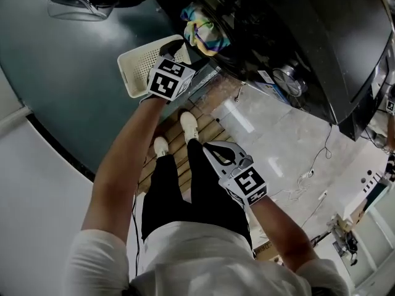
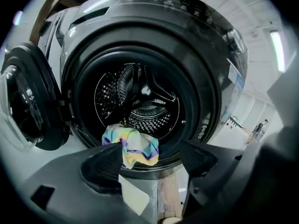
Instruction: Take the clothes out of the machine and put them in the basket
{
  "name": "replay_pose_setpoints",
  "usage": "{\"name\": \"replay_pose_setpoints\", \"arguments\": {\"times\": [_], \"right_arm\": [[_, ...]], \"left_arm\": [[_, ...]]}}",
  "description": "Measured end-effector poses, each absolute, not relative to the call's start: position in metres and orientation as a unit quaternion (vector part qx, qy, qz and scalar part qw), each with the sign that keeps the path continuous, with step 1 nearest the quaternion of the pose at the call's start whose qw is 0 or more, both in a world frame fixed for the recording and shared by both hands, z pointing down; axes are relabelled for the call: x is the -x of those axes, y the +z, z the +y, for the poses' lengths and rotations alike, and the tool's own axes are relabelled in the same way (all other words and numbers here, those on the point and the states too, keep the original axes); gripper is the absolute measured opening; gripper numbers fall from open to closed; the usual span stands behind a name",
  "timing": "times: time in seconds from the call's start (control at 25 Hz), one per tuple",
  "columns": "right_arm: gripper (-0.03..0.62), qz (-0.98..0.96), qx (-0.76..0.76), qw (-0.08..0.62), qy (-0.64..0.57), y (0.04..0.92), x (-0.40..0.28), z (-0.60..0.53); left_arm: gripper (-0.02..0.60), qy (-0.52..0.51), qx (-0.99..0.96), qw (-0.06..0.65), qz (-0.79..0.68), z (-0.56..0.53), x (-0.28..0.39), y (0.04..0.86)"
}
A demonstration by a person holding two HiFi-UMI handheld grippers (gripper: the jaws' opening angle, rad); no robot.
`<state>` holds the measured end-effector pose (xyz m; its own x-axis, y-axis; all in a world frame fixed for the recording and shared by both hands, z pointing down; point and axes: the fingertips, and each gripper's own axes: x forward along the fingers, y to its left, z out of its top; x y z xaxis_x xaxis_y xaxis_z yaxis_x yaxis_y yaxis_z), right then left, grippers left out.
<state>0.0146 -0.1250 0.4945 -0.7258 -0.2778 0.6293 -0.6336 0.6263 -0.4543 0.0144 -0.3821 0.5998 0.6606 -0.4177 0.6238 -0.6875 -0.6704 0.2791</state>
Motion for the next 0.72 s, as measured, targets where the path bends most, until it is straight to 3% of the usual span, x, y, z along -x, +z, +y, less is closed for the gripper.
{"name": "replay_pose_setpoints", "arguments": {"times": [0.72], "right_arm": [[0.003, -0.857, -0.226, 0.310, 0.343, 0.558, -0.011, -0.135]], "left_arm": [[0.447, 0.345, -0.854, 0.224, -0.319, -0.475, -0.057, 0.708]]}}
